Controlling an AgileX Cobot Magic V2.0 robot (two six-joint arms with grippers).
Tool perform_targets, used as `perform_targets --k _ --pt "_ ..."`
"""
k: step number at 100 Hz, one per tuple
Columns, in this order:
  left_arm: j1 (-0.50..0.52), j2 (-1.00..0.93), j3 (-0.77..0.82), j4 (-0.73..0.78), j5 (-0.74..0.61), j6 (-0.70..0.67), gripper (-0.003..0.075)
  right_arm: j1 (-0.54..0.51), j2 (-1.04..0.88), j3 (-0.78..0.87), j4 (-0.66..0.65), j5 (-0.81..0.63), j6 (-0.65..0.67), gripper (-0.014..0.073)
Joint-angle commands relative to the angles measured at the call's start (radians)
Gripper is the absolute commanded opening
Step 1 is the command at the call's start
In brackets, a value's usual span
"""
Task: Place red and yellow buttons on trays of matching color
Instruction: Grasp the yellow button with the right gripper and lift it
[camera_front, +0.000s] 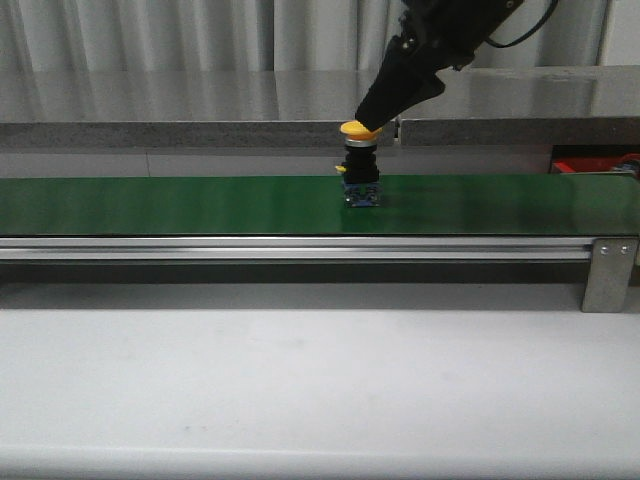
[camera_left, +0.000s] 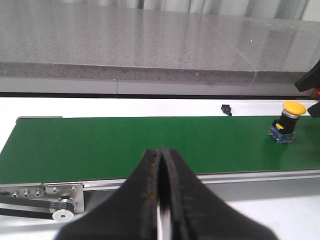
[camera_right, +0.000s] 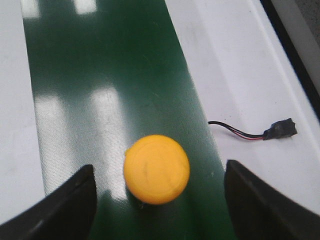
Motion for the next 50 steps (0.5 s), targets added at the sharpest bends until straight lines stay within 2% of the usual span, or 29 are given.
perform_targets --k 1,39,44,50 --pt "-0.007 0.003 -0.027 -0.021 -0.068 -0.002 -0.002 0.0 -0.049 -0.028 0.043 -0.029 -0.011 0.0533" --pt "-0.007 0.003 -0.027 -0.021 -0.068 -0.002 -0.002 0.0 0.031 -0.028 0.032 -0.026 -0.011 0.0528" --pt "-0.007 0.003 -0.027 -0.021 -0.068 -0.002 -0.002 0.0 0.031 -0.028 0.03 -0.027 -0.011 0.0506" --pt "-0.007 0.003 -0.027 -0.021 -0.068 -0.002 -0.002 0.0 0.031 -0.028 0.031 -0.027 -0.01 0.0435"
